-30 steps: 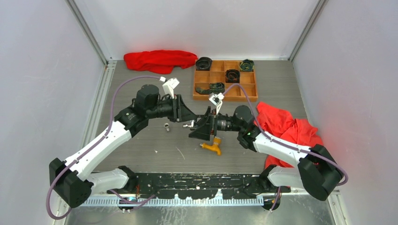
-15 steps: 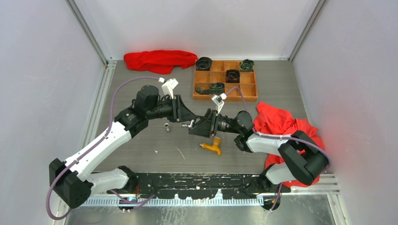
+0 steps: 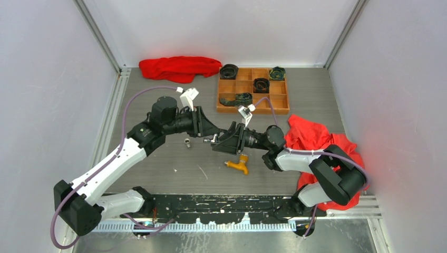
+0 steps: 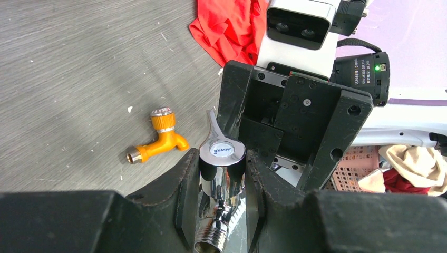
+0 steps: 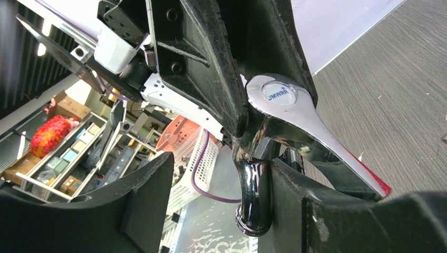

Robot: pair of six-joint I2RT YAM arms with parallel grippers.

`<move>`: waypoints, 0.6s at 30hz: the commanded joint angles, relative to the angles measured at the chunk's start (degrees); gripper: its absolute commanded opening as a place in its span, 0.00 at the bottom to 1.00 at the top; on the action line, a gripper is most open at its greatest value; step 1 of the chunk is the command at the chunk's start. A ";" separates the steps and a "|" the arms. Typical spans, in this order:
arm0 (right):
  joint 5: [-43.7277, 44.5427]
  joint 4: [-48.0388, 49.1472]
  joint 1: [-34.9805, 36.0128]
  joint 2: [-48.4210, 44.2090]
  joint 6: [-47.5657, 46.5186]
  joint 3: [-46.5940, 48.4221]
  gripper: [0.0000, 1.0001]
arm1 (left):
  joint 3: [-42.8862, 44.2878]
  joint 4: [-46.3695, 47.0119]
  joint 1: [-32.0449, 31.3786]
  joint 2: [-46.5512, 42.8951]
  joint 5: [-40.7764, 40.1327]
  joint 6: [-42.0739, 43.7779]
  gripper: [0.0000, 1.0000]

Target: Install the water faucets

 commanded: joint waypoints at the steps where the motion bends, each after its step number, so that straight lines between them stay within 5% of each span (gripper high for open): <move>1: 2.46 2.14 -0.66 0.65 0.67 0.34 0.67 | 0.49 6.12 -0.98 -2.10 5.35 -1.17 0.00; 18: 2.61 3.07 -1.60 3.09 2.13 -0.05 0.70 | -0.74 8.90 -0.83 -2.46 6.90 -3.19 0.00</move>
